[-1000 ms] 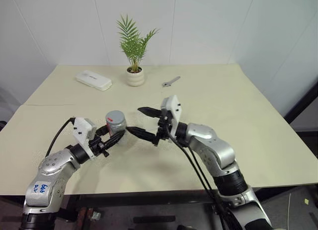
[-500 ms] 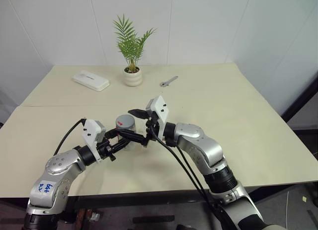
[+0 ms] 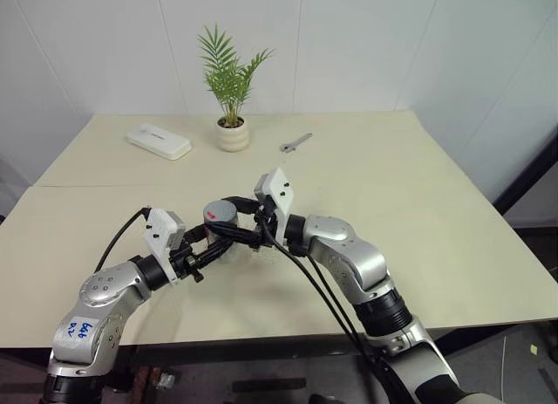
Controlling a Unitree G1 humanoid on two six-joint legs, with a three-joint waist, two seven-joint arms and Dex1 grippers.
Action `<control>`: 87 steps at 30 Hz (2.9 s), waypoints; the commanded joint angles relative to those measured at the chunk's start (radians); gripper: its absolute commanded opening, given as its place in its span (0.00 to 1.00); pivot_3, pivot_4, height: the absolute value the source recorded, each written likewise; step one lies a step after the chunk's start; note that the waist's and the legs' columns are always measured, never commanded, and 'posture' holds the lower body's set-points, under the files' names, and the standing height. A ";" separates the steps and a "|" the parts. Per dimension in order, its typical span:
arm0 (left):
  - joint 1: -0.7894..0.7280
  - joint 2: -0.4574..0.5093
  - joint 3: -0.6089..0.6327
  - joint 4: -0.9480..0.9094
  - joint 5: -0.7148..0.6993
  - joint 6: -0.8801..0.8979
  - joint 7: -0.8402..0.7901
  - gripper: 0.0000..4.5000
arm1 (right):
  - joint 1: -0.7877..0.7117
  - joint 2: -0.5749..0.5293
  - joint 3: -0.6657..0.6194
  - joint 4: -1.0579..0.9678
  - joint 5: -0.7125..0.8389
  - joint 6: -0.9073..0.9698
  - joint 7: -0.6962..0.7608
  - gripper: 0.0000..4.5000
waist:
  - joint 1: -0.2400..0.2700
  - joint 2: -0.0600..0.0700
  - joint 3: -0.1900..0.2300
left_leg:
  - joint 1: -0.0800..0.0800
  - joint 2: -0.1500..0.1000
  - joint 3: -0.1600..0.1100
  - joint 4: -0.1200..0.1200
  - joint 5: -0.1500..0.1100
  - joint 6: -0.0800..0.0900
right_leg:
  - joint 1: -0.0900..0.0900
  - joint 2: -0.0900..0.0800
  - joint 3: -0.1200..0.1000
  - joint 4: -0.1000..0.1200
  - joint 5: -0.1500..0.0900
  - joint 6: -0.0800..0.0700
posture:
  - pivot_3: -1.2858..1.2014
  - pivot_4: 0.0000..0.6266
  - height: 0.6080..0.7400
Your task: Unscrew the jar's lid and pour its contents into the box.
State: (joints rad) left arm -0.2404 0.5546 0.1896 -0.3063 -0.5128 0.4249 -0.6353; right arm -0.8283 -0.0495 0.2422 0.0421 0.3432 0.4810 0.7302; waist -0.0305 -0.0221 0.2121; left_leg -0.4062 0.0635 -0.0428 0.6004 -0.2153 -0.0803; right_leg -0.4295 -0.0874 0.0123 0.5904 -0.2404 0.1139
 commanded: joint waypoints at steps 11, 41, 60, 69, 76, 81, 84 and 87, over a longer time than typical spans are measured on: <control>-0.066 0.046 -0.065 -0.008 -0.137 -0.034 -0.349 0.42 | -0.163 -0.142 0.005 0.045 0.115 -0.068 0.498 0.57 | 0.000 0.000 0.000 | 0.000 0.003 0.000 -0.001 0.000 0.000 | -0.001 0.003 0.000 0.001 0.000 0.000 | 0.52 0.24 1.00; -0.088 0.079 -0.011 0.051 -0.127 -0.037 -0.368 0.42 | -0.155 -0.134 -0.017 -0.006 0.085 -0.044 0.447 1.00 | -0.002 0.000 0.000 | 0.001 0.004 0.000 -0.002 -0.001 -0.001 | -0.004 0.006 0.002 0.004 0.001 0.002 | 0.52 0.24 1.00; -0.069 0.088 -0.024 0.043 -0.120 -0.046 -0.372 0.42 | -0.222 -0.155 -0.035 0.129 0.005 -0.099 0.394 1.00 | 0.000 0.000 0.000 | 0.001 0.004 0.000 -0.001 -0.001 -0.001 | -0.004 0.006 0.002 0.005 0.001 0.002 | 0.52 0.24 1.00; -0.073 0.073 -0.009 0.044 -0.135 -0.063 -0.357 0.42 | -0.237 -0.282 -0.084 0.280 -0.001 -0.175 0.452 1.00 | -0.001 0.000 0.000 | 0.001 0.004 0.000 -0.001 -0.001 -0.001 | -0.004 0.006 0.003 0.005 0.001 0.002 | 0.52 0.24 1.00; -0.060 0.077 0.000 0.034 -0.139 -0.067 -0.354 0.42 | -0.244 -0.362 -0.110 0.347 0.030 -0.198 0.510 1.00 | 0.001 0.000 0.000 | 0.001 0.004 0.000 -0.001 -0.001 -0.001 | -0.004 0.006 0.003 0.005 0.001 0.002 | 0.52 0.24 1.00; -0.058 0.075 0.009 0.040 -0.133 -0.074 -0.359 0.42 | -0.236 -0.355 -0.126 0.325 0.067 -0.167 0.545 1.00 | -0.004 0.000 0.000 | 0.000 0.004 0.001 -0.001 -0.001 -0.002 | -0.004 0.006 0.003 0.004 0.001 0.002 | 0.52 0.24 1.00; -0.061 0.069 0.011 0.040 -0.134 -0.077 -0.353 0.42 | -0.225 -0.347 -0.129 0.300 0.079 -0.143 0.562 1.00 | -0.012 0.000 0.000 | 0.001 0.004 0.002 -0.001 -0.001 -0.001 | -0.005 0.006 0.005 0.007 0.001 0.002 | 0.52 0.24 1.00; -0.061 0.061 0.015 0.038 -0.137 -0.078 -0.341 0.42 | -0.224 -0.342 -0.144 0.278 0.106 -0.104 0.568 1.00 | -0.012 0.000 0.000 | 0.001 0.004 0.002 0.000 -0.001 -0.001 | -0.006 0.006 0.005 0.009 0.001 0.002 | 0.52 0.24 1.00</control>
State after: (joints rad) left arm -0.2966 0.6244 0.1875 -0.2313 -0.6281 0.3661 -0.9833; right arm -1.0469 -0.3928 0.1313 0.3696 0.4104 0.3556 1.2881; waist -0.0421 -0.0217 0.2123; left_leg -0.4050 0.0675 -0.0410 0.6007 -0.2161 -0.0816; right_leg -0.4356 -0.0809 0.0177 0.6001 -0.2398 0.1158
